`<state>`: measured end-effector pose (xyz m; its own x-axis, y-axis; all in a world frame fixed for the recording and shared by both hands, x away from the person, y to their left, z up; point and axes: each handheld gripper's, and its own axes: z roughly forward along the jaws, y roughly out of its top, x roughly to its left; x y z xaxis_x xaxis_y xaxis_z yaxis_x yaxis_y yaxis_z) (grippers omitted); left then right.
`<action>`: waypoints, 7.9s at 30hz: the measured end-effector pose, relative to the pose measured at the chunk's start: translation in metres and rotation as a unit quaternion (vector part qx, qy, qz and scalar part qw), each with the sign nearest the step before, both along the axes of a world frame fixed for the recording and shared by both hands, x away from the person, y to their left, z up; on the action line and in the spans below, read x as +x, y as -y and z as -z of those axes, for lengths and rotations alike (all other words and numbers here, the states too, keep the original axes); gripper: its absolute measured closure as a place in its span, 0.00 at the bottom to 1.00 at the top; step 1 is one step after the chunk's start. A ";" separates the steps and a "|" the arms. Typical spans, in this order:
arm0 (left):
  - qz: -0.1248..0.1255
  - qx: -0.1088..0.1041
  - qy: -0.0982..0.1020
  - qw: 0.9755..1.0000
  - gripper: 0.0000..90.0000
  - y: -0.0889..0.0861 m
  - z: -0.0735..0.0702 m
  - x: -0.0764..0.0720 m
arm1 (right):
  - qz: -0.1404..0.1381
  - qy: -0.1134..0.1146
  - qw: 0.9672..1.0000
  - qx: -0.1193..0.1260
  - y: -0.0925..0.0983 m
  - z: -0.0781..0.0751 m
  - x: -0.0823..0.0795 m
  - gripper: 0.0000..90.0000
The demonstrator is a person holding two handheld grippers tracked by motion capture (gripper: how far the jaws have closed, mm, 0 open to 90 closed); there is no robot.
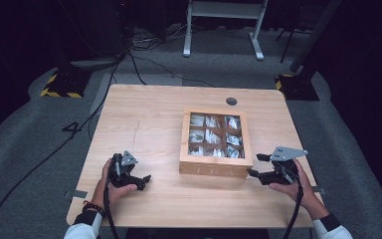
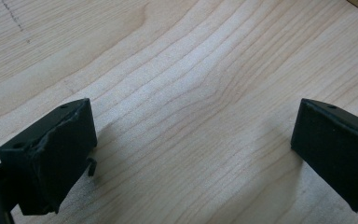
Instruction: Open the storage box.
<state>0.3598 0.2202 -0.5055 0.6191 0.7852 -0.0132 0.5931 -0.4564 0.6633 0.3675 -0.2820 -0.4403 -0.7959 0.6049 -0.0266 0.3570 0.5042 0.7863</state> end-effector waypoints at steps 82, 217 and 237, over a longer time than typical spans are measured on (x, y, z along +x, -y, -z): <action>0.141 -0.055 0.154 0.976 0.28 0.115 -0.087 0.018 | 0.031 0.014 0.998 0.048 -0.012 -0.023 0.011 0.33; 0.040 -0.186 0.224 0.956 0.56 0.126 -0.203 0.170 | 0.067 -0.031 0.997 -0.016 0.063 0.063 0.014 0.27; 0.011 -0.174 0.214 0.961 0.56 0.133 -0.204 0.197 | 0.068 -0.030 0.997 -0.015 0.063 0.063 0.014 0.27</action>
